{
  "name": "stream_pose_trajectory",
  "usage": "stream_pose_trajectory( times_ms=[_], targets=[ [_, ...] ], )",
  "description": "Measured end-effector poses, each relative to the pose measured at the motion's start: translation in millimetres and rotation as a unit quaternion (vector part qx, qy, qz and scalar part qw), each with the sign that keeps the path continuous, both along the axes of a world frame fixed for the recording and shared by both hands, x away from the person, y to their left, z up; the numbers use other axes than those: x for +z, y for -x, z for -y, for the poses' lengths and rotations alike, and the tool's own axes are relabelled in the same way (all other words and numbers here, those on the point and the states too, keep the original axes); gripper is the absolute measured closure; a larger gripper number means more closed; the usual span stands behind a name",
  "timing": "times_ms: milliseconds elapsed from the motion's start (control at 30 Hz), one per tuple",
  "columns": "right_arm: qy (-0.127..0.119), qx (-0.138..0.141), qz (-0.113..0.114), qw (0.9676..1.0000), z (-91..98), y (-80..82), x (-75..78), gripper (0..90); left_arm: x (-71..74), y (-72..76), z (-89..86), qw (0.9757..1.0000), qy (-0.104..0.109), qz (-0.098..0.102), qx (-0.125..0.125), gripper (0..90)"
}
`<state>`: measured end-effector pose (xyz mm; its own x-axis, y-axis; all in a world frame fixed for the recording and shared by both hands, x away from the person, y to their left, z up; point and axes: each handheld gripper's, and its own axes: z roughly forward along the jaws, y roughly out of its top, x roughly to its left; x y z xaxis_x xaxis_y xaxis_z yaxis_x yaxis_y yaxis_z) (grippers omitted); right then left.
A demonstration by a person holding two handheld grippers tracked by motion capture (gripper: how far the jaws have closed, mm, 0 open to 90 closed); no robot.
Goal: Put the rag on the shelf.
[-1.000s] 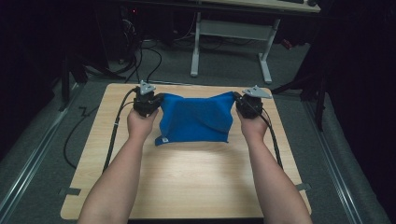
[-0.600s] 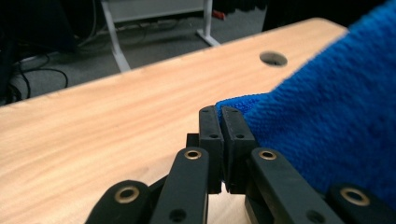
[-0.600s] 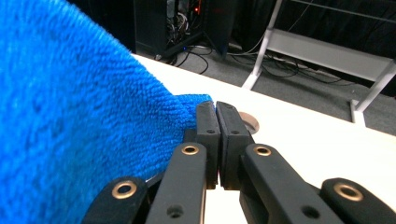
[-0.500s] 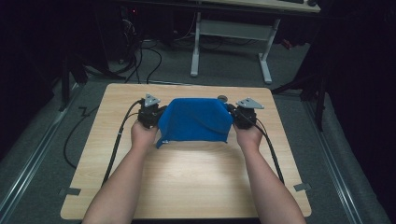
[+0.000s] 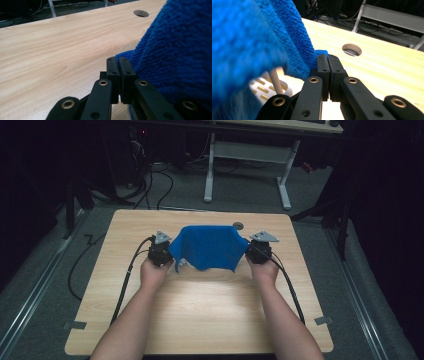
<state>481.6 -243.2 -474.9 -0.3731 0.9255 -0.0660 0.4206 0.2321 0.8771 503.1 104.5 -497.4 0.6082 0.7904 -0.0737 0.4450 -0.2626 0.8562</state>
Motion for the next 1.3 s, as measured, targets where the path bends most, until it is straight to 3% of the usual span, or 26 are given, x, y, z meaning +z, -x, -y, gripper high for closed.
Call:
stream_pose_trajectory(
  times_ms=[667, 767, 867, 933, 1067, 1200, 1300],
  targets=[
    [-0.012, 0.002, -0.041, 0.9991, -1.8, -6.7, -26.3, 88.4, -13.0, 14.6, -5.6, 0.9999, -0.005, -0.011, -0.010, 87.3],
    [-0.022, -0.007, -0.034, 0.9991, 3.2, -1.9, -26.2, 76.3, -10.6, 15.0, -6.8, 0.9999, 0.001, -0.012, -0.004, 80.2],
    [-0.026, -0.007, -0.037, 0.9990, 7.5, 0.9, -24.6, 70.2, -9.4, 15.8, -7.5, 0.9999, -0.004, -0.010, -0.001, 73.9],
    [-0.032, -0.010, -0.023, 0.9992, 13.5, 7.9, -20.7, 67.7, -8.7, 17.2, -9.2, 1.0000, -0.003, -0.004, 0.008, 67.2],
    [-0.030, -0.013, -0.027, 0.9991, 18.5, 14.9, -16.2, 63.0, -10.2, 20.6, -15.8, 0.9997, 0.009, -0.003, 0.024, 61.9],
    [-0.026, -0.008, -0.019, 0.9994, 20.2, 21.8, -12.4, 61.3, -10.6, 22.8, -16.4, 0.9996, -0.003, -0.008, 0.028, 57.2],
    [-0.025, -0.014, -0.015, 0.9995, 22.5, 26.8, -11.1, 60.3, -7.9, 27.4, -16.5, 0.9995, -0.002, 0.006, 0.030, 56.5]
  ],
)
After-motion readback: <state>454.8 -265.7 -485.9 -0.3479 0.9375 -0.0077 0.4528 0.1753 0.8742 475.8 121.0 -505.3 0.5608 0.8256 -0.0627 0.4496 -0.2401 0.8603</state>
